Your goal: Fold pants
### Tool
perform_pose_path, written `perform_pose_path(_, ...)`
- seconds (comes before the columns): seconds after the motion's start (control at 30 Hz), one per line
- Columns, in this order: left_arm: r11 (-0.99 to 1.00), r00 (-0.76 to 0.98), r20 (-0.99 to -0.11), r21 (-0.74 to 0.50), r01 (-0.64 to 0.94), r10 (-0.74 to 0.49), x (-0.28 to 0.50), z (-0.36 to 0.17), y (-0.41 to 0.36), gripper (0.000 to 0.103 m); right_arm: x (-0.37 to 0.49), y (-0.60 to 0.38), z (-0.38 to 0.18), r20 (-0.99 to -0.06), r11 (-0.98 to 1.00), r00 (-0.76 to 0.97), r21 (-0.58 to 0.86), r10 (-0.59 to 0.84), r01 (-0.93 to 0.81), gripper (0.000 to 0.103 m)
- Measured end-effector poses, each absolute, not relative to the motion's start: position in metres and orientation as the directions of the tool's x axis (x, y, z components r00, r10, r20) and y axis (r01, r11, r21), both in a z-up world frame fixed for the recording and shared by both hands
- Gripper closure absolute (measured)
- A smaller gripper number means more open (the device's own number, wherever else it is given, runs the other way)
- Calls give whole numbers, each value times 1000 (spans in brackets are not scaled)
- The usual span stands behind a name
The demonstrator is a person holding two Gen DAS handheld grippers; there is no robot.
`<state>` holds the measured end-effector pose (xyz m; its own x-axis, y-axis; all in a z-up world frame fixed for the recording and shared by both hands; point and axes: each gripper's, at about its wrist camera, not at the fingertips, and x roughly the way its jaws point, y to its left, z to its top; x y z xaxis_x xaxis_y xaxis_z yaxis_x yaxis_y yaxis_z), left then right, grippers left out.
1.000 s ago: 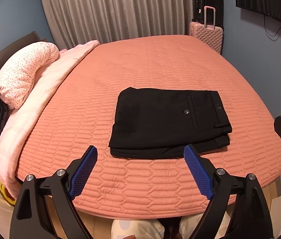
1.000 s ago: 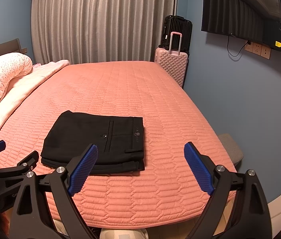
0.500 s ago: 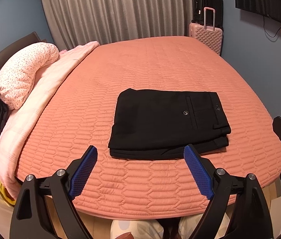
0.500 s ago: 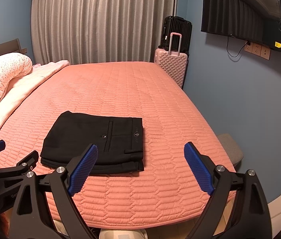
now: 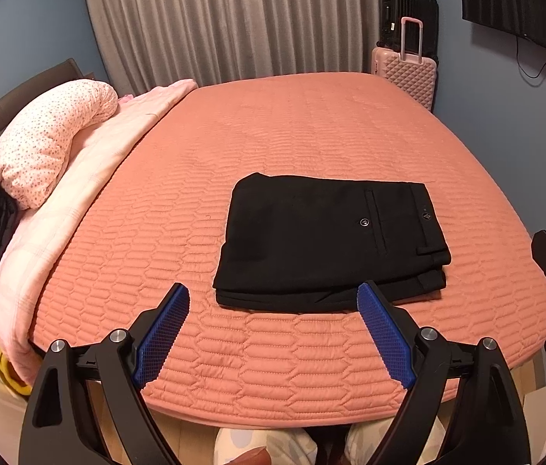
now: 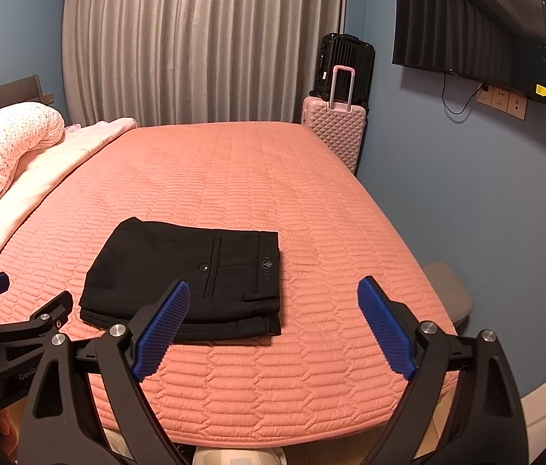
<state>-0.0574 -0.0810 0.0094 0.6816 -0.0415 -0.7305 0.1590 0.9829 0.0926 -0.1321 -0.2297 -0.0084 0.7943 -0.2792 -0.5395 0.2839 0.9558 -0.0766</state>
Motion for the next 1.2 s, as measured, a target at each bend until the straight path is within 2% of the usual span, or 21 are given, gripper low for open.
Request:
perform_pose_path(0.4,983,701,-713,105,149,-30,-61,14,-84,16,-133,-229,-8,-539,956,794,-79,-281,284,16)
perform_pose_path(0.73,983,702,-706,44,176,-94,-63,19,-80,16,-134,-228,-9,-540,956,794,-81,-280,281,16)
perform_pose_path(0.93,981,743,-668,114,159,-43,-69,23,-86,16,-134,-228,-9,-539,956,795,-84,-281,281,16)
perform_pose_path(1.13,982,740,-671,117,151,-34,-69,23,-86,15,-135,-229,-9,-535,956,796,-87,-282,281,16)
perform_pose_path(1.2,983,741,-671,112,146,-34,-69,23,-84,10,-135,-229,-9,-536,956,796,-86,-282,281,16)
